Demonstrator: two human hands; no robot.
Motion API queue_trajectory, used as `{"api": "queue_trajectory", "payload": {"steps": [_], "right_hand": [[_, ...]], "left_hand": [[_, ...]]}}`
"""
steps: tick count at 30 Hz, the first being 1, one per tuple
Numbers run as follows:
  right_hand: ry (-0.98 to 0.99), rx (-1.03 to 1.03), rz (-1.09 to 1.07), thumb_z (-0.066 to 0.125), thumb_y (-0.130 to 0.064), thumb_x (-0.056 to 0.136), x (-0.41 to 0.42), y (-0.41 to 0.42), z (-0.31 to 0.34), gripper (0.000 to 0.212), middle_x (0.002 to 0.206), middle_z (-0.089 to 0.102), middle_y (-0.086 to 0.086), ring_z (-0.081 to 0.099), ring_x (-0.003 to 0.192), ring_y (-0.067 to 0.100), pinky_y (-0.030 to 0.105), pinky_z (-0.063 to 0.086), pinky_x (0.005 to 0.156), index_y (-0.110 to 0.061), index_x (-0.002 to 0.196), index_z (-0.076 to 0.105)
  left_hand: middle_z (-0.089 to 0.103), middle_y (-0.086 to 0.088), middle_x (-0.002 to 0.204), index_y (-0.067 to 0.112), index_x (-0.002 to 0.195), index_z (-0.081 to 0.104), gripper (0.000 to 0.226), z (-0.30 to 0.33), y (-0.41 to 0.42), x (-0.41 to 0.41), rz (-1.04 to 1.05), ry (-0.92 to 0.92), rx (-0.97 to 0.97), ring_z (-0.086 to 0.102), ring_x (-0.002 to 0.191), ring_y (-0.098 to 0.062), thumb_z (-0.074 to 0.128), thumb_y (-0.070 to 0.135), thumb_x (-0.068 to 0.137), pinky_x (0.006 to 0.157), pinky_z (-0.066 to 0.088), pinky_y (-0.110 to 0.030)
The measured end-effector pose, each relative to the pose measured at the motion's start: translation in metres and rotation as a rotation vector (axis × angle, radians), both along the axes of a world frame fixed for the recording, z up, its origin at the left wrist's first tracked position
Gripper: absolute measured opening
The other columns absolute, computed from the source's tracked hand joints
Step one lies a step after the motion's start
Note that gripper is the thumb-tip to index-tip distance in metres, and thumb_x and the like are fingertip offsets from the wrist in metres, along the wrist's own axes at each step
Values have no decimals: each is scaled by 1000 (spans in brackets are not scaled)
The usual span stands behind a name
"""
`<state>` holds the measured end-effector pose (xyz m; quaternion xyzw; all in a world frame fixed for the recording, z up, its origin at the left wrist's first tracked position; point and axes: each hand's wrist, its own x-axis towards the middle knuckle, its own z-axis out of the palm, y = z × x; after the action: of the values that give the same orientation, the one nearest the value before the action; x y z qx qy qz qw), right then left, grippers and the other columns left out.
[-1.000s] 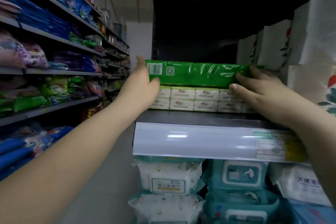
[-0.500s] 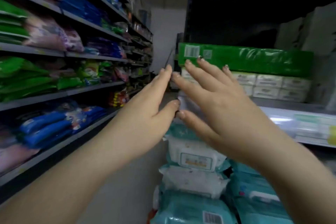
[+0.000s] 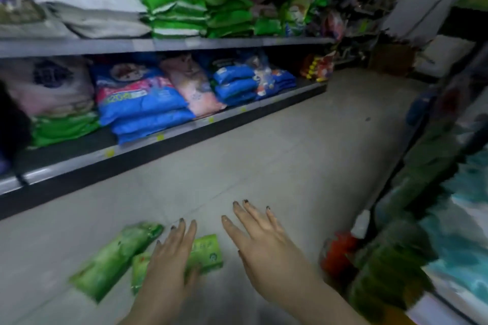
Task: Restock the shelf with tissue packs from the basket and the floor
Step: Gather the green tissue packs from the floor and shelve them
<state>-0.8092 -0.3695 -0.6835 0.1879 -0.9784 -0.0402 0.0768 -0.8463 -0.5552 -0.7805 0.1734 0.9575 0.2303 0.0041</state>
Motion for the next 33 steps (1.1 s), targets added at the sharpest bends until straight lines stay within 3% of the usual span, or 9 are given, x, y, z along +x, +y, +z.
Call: {"api": "queue_trajectory", "payload": {"steps": [2, 7, 9, 12, 14, 18, 23, 27, 33], "right_hand": [[-72, 21, 5, 80, -32, 27, -15, -10, -30, 89, 116, 67, 0, 64, 108, 16, 36, 55, 81, -28, 114, 63], [-197, -22, -21, 76, -18, 37, -46, -26, -97, 84, 114, 68, 3, 66, 105, 20, 40, 54, 80, -21, 119, 60], [-195, -53, -11, 51, -16, 62, -53, -32, -111, 63, 122, 64, 9, 63, 110, 26, 46, 51, 85, -16, 124, 59], [-284, -23, -39, 4, -17, 65, -68, -39, -125, 82, 140, 47, 14, 47, 128, 32, 53, 37, 102, -12, 137, 45], [-272, -29, -51, 20, -9, 77, -75, -40, -135, 66, 142, 43, 18, 44, 130, 33, 52, 35, 103, -10, 138, 44], [-534, 43, -56, 32, -3, 90, -91, -29, -161, 69, 158, 0, 5, 0, 146, 21, 40, 2, 117, -20, 150, 2], [-579, 0, -159, 32, 0, 90, -109, -23, -191, 71, 158, 3, 5, 3, 146, 20, 40, 6, 118, -21, 150, 1], [-595, -43, -196, 35, 0, 89, -121, -17, -214, 72, 158, 8, 4, 10, 145, 19, 37, 10, 117, -20, 150, 3], [-662, -106, -284, 39, -2, 90, -134, -12, -258, 70, 157, 12, 5, 18, 142, 20, 35, 19, 115, -17, 150, 5]], "left_hand": [[56, -22, 128, 13, 138, 30, 93, -39, -29, -6, 82, -64, -80, 61, 109, -38, 74, 28, 57, 80, 53, -48], [56, -28, 125, 2, 129, 49, 78, -92, -75, -17, 187, -143, -182, 60, 106, -44, 73, 25, 58, 77, 52, -57], [51, -29, 130, 1, 132, 48, 75, -113, -85, -22, 226, -159, -189, 56, 112, -45, 71, 21, 64, 84, 49, -57], [24, -20, 151, 8, 147, 22, 77, -136, -91, -30, 305, -180, -189, 30, 137, -36, 62, 18, 82, 109, 27, -49], [12, -15, 156, 12, 149, 10, 77, -153, -93, -37, 323, -227, -199, 19, 142, -30, 55, 19, 87, 114, 19, -42], [10, -13, 156, 14, 149, 6, 77, -187, -99, -55, 348, -363, -178, 17, 143, -28, 52, 16, 88, 116, 19, -38], [16, -16, 155, 11, 149, 10, 72, -216, -103, -74, 458, -539, -31, 26, 139, -29, 51, 16, 89, 111, 28, -37], [46, -18, 135, 11, 143, 25, 65, -240, -103, -82, 502, -604, 88, 49, 119, -34, 54, 17, 85, 95, 45, -42], [55, -16, 127, 9, 136, 34, 59, -257, -97, -91, 598, -683, 173, 53, 115, -33, 60, 22, 85, 89, 42, -34]]}}
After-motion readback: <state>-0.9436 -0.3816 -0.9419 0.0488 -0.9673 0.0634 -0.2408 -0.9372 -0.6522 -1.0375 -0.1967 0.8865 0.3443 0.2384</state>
